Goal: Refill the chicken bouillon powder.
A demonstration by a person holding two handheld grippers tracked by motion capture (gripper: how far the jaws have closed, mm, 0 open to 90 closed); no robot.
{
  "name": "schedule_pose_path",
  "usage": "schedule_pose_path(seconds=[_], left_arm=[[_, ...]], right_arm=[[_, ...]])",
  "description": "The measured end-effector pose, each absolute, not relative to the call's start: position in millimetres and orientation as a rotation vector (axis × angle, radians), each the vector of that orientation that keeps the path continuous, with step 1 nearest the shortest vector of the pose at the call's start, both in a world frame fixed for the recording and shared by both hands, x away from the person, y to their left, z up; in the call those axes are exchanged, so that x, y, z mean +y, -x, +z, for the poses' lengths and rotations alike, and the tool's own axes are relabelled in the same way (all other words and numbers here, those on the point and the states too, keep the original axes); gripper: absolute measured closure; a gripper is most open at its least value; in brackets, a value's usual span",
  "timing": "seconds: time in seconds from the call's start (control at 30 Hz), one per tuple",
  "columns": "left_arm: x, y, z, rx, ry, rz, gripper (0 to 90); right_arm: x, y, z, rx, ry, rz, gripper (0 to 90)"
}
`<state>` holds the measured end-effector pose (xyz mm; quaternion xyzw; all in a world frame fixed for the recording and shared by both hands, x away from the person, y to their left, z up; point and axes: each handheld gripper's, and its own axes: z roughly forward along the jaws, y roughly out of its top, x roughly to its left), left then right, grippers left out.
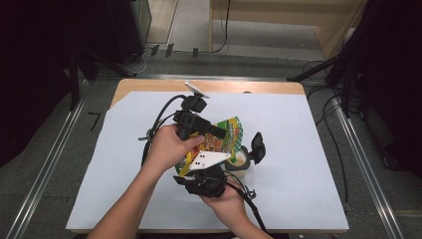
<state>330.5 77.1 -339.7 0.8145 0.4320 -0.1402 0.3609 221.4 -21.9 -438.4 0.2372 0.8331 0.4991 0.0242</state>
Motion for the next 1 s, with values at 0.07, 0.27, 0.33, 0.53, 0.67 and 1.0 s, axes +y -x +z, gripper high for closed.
schedule_pose_path(seconds=[0.07, 0.27, 0.33, 0.53, 0.67, 1.0], left_arm=[[76.5, -330.1, -339.5, 1.113, -2.098, -0.360, 79.6], [71.5, -327.4, -336.8, 1.107, -2.112, -0.334, 79.3], [71.6, -327.8, -336.8, 1.106, -2.114, -0.334, 79.3], [70.3, -328.1, -336.3, 1.107, -2.119, -0.335, 79.2], [67.7, -328.4, -336.3, 1.107, -2.119, -0.331, 79.1], [63.6, -330.0, -336.1, 1.101, -2.126, -0.341, 79.3]], right_arm=[[-22.0, -221.4, -438.4, 2.578, -0.738, 1.544, 72.8], [-23.5, -221.8, -438.1, 2.571, -0.745, 1.556, 72.9], [-23.7, -221.8, -437.9, 2.571, -0.750, 1.561, 72.9], [-24.5, -221.5, -437.9, 2.568, -0.755, 1.572, 72.8], [-26.4, -221.5, -438.0, 2.563, -0.764, 1.574, 72.4], [-29.5, -220.0, -438.2, 2.546, -0.784, 1.580, 72.4]])
